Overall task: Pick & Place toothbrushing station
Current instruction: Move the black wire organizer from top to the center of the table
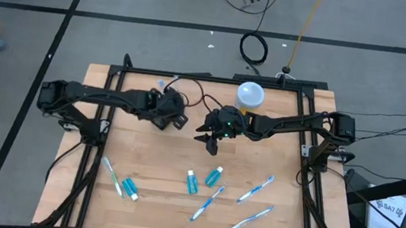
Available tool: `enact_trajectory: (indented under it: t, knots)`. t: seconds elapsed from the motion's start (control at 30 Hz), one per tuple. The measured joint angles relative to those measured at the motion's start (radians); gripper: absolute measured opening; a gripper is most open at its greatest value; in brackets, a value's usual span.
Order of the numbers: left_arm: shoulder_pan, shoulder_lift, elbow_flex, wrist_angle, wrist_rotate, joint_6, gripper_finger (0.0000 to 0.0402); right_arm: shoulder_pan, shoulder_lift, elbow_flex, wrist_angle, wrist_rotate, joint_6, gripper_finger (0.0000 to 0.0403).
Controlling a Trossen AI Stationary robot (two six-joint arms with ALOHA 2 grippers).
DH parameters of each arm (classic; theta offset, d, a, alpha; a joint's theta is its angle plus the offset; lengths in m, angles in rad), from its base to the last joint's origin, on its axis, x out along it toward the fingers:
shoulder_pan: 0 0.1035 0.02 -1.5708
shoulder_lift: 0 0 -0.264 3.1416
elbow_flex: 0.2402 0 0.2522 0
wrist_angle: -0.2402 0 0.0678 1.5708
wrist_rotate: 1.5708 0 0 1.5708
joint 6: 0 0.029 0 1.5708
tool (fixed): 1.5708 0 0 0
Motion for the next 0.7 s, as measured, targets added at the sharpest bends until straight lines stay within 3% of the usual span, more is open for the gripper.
enact_trajectory:
  t: [0.3, 0.7]
  knots:
    - [0.072, 0.0, 0.001, -0.08, 0.042, 0.0, 0.0161, 0.0, 0.0, 0.0, 0.0, 0.0, 0.0, 0.0167]
    - [0.065, 0.053, 0.004, -0.068, 0.075, -0.008, 0.0161, 0.0, 0.0, 0.0, 0.001, 0.0, 0.0, 0.0167]
